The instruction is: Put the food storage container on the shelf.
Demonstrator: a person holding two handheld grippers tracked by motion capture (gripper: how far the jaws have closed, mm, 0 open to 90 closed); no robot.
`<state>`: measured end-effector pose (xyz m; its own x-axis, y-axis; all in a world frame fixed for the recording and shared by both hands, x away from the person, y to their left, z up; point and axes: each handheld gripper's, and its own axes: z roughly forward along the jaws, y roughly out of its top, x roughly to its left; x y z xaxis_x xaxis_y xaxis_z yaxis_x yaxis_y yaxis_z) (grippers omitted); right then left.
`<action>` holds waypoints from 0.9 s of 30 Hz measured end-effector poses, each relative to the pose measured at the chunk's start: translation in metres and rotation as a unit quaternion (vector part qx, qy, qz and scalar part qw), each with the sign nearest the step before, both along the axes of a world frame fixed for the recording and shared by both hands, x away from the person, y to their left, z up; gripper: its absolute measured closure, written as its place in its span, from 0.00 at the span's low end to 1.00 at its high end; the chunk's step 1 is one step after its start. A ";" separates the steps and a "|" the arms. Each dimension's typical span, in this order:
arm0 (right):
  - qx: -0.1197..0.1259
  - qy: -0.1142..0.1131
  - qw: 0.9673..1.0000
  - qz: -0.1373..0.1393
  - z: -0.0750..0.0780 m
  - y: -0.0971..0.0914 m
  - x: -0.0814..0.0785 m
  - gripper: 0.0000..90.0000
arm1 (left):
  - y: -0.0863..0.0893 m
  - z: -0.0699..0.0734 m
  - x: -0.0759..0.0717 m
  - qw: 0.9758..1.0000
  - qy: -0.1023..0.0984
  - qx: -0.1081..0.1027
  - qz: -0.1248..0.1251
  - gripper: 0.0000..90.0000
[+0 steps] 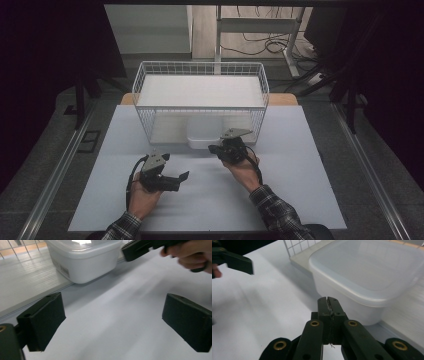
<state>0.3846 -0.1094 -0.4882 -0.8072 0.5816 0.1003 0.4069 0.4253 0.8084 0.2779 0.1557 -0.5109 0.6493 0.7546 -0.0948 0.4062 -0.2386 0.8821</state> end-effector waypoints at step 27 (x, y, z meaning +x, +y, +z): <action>-0.038 -0.001 0.999 -0.015 -0.012 0.028 0.037 0.99 | 0.012 -0.012 -0.024 1.000 0.010 0.009 0.010 0.04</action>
<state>0.4212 -0.0817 -0.4998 -0.7900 0.6108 0.0530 0.4187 0.4742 0.7745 0.2540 0.1680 -0.5226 0.6324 0.7688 -0.0948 0.4288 -0.2455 0.8694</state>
